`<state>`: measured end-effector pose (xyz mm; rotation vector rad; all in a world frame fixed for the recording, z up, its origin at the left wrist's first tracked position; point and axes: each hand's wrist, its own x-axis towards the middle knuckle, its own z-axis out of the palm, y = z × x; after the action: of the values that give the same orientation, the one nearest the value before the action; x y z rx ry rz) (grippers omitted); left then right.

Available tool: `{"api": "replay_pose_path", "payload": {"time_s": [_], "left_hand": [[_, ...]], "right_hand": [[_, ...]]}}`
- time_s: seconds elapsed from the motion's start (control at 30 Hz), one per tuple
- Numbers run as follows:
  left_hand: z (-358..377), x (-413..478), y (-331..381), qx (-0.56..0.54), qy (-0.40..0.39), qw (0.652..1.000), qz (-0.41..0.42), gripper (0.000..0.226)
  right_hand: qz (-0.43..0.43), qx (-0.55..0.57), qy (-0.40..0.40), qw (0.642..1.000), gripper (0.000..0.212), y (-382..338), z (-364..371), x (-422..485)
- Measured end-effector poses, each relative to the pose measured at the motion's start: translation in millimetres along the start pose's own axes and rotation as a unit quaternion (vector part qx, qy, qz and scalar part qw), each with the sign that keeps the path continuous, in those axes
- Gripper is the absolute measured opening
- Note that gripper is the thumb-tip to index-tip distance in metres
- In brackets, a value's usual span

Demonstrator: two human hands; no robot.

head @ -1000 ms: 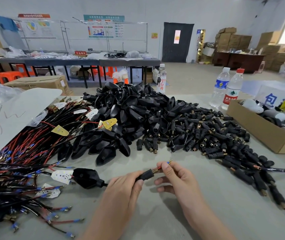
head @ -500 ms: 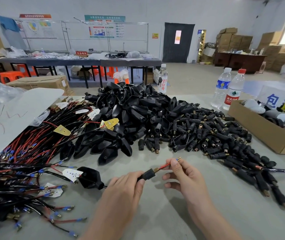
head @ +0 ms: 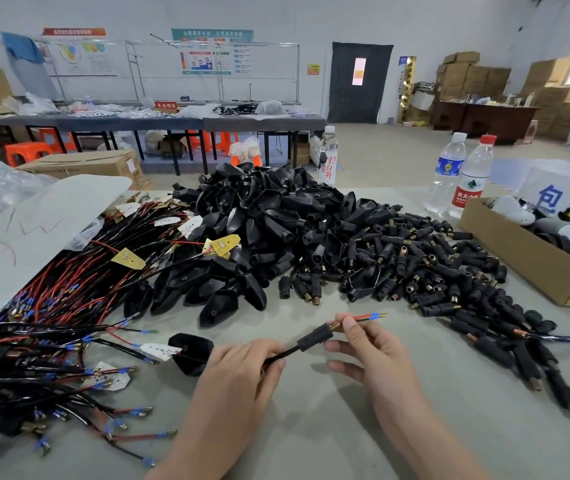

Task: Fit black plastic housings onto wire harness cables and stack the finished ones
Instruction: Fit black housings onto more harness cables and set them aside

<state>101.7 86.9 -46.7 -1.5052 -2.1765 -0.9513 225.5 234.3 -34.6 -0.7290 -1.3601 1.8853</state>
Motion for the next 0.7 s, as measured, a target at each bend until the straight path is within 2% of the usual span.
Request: {"api": "replay_pose_path", "payload": {"time_s": [0.17, 0.3, 0.47, 0.7], "left_hand": [[-1.0, 0.8, -4.3, 0.019, 0.014, 1.000, -0.007, 0.019], [0.0, 2.0, -4.3, 0.017, 0.020, 1.000, -0.005, 0.007], [0.4, 1.5, -4.1, 0.014, 0.027, 0.999, -0.013, 0.024], [-5.1, 3.0, -11.7, 0.054, 0.008, 0.998, 0.017, 0.019]], "right_hand": [[0.003, -0.004, 0.019, 1.000, 0.020, -0.1, -2.3, 0.7], [0.020, 0.012, -0.001, 1.000, 0.020, -1.3, 0.7, -1.8], [0.029, -0.011, -0.033, 0.999, 0.026, 2.9, 5.3, -2.8], [-0.003, -0.014, 0.020, 1.000, 0.019, -2.9, -3.3, 3.0]]}}
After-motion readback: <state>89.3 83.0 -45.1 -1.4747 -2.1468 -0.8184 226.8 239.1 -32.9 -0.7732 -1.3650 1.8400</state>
